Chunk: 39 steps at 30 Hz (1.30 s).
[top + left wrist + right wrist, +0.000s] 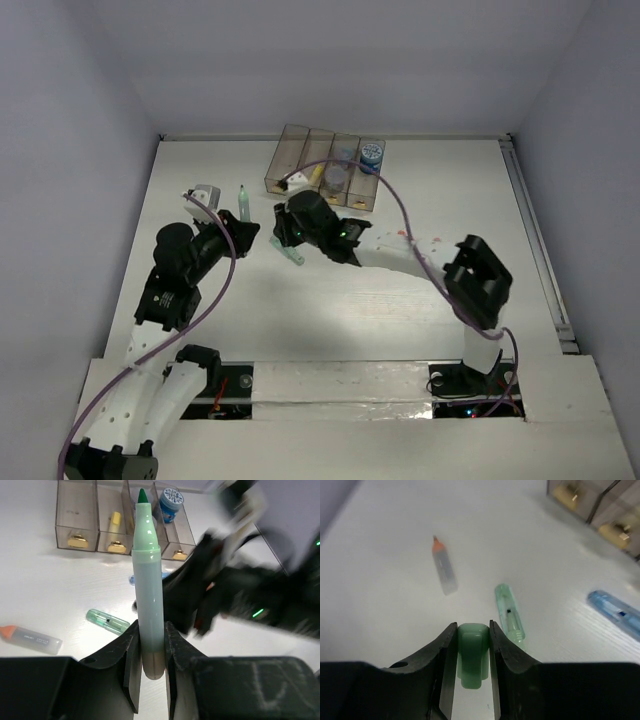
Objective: Sort the stationery into containers
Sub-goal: Pick up the pen cap from the center of the board, then close the pen cap on the pen.
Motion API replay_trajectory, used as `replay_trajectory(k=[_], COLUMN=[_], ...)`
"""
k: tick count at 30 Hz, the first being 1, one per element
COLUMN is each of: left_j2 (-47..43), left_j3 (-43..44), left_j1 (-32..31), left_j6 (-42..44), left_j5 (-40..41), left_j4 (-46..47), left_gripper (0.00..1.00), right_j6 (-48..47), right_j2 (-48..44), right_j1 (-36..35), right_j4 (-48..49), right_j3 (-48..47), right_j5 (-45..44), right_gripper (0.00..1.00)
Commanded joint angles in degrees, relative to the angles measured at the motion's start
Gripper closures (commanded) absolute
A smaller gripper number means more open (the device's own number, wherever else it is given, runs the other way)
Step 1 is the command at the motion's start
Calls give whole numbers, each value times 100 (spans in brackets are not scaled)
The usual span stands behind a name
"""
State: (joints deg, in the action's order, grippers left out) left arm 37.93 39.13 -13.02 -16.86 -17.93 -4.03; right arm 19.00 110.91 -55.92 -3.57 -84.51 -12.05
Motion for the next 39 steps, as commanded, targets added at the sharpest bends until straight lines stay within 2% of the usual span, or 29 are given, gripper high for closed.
replay_trajectory(k=[1,4,8,13,22,39], left_j2=[91,249,390,478,549,522], left_j3=[191,182,182,217,235,244], left_j1=[88,89,89,89,89,89], left_j6=[-71,-80,-80,-28,-10,16], left_j5=[-298,-544,-720,-720,-782,-738], left_j4=[368,368,474,430,421,412], left_gripper=[100,100,100,100,100,100], right_j6=[507,508,543,963,1571,1615], right_j2=[-1042,-1448,-1529,-1327,-861,-492], right_j1=[493,565,565,565,565,275], right_j4=[1147,1429,1702,2106,2396,2458], right_j3=[434,488,120,-319,-856,-1120], right_j5=[-104,-209,-140,-8,800,942], right_gripper=[91,91,91,91,91,91])
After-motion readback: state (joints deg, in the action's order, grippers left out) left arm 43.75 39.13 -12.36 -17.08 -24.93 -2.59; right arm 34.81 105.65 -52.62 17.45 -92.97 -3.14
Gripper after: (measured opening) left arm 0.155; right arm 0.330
